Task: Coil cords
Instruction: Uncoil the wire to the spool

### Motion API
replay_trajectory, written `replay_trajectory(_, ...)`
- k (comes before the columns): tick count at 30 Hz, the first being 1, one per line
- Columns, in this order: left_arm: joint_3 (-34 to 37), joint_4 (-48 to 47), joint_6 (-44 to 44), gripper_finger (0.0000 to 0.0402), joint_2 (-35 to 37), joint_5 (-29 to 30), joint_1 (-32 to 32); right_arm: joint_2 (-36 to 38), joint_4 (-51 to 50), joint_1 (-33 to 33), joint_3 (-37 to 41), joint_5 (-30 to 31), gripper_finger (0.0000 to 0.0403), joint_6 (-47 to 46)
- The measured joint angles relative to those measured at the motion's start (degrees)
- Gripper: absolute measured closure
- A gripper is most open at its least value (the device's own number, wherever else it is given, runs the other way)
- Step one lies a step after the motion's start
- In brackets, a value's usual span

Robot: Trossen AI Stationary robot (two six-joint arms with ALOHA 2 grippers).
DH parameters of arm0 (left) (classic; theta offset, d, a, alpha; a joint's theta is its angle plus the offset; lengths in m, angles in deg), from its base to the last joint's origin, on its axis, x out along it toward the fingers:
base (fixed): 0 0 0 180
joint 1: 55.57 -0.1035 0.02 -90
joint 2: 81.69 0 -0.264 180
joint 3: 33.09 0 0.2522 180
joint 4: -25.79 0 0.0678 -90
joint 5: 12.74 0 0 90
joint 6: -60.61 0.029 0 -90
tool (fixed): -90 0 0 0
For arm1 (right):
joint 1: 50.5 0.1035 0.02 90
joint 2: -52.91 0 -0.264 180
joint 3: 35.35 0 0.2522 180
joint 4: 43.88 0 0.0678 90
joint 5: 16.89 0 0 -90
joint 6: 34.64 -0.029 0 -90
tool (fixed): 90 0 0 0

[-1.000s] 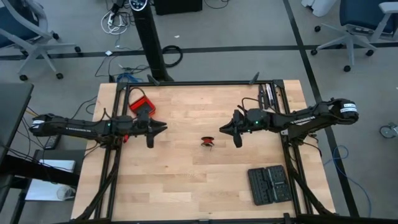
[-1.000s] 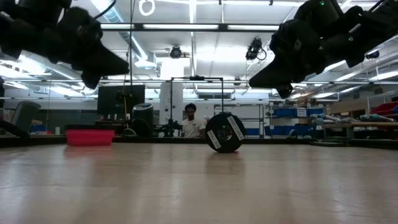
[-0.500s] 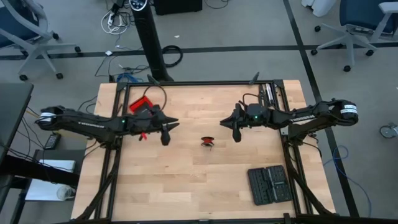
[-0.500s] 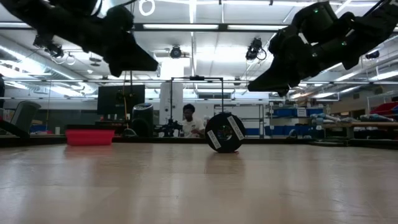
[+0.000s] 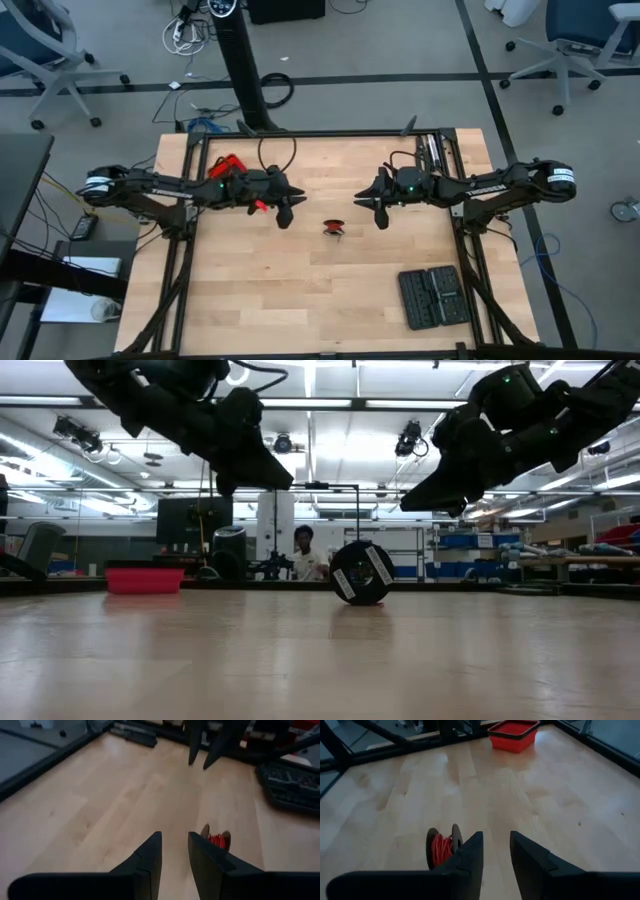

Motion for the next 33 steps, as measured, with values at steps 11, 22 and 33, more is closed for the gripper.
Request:
replay_trajectory(11, -0.2, -1.8, 1.9, 0.0303, -0.4, -1.6, 2.5, -11.6, -1.9, 3.8, -6.5, -0.4, 0.0299, 0.4)
replay_trajectory(22, -0.2, -2.3, 4.8, 0.0303, -5.1, -1.7, 6.8, -17.6, -6.3, 6.2, -13.8, -2.4, 0.0300, 3.3)
replay_trajectory(33, -0.4, 5.0, 3.0, 0.0303, -13.0, -3.5, 7.3, -21.7, -7.9, 6.2, -15.2, -2.3, 0.0302, 4.5)
